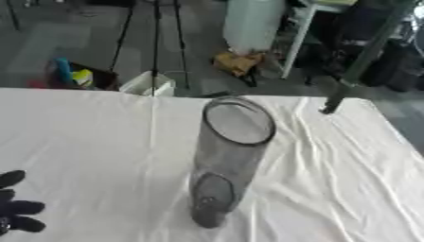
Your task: Arrange flowers into the vase.
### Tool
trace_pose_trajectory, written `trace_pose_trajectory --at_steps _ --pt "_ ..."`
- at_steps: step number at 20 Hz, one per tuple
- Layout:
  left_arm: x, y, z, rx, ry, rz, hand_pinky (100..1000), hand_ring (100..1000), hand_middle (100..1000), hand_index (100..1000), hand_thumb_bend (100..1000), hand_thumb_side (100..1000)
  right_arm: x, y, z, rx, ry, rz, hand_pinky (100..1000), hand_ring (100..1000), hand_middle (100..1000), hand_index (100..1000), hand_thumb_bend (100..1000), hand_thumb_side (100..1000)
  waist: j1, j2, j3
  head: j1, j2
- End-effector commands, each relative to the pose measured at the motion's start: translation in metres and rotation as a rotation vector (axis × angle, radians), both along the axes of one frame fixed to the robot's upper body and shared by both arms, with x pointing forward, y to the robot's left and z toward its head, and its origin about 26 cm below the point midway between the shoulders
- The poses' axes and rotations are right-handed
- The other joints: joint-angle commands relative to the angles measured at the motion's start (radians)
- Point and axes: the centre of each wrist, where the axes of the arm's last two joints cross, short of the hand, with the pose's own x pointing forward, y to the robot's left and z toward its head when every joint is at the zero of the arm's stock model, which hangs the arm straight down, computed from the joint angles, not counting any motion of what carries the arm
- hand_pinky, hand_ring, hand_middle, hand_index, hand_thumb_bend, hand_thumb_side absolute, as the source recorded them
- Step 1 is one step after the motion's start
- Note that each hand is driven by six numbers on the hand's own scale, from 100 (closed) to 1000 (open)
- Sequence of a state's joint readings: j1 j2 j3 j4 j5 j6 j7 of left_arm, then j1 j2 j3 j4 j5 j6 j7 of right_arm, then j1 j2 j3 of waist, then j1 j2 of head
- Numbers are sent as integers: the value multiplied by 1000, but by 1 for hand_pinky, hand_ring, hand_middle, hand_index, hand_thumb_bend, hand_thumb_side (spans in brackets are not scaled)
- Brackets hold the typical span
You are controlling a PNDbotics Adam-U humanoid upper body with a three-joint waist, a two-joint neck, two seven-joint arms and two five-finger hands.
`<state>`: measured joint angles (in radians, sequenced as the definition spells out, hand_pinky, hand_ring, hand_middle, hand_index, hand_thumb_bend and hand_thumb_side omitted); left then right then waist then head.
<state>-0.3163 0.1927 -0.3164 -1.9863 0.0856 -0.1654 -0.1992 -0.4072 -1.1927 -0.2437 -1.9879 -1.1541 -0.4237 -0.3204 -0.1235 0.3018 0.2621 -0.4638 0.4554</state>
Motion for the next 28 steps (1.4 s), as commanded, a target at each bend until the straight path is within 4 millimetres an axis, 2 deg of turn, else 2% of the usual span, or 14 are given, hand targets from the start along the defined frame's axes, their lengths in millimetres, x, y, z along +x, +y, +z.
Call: trace_pose_trajectory --at_steps 1,10,11,12,28 --pt "-2 -2 6 1 -22 -23 630 730 874 830 218 1000 -8 -3 7 -19 -49 20 100 100 100 174 100 941 -13 -30 6 -19 -14" --pt "-2 -6 8 6 -26 -47 629 730 867 830 217 1000 -8 -5 5 13 -58 73 100 100 100 176 100 943 -21 -29 46 -64 -27" --pt "-2 -6 8 7 -27 -49 629 731 867 830 217 1000 -8 -5 5 14 -60 75 100 100 100 176 100 906 -21 -28 48 -66 -28" --pt "-2 -6 8 9 -27 -50 629 731 868 830 217 1000 -8 -5 5 14 -63 76 100 100 100 176 100 942 -22 -27 50 -67 -29" --pt "-2 -9 10 22 -46 -65 628 733 870 830 213 1000 -8 -3 7 85 -129 111 100 100 100 183 100 944 -29 -1 73 -89 -49"
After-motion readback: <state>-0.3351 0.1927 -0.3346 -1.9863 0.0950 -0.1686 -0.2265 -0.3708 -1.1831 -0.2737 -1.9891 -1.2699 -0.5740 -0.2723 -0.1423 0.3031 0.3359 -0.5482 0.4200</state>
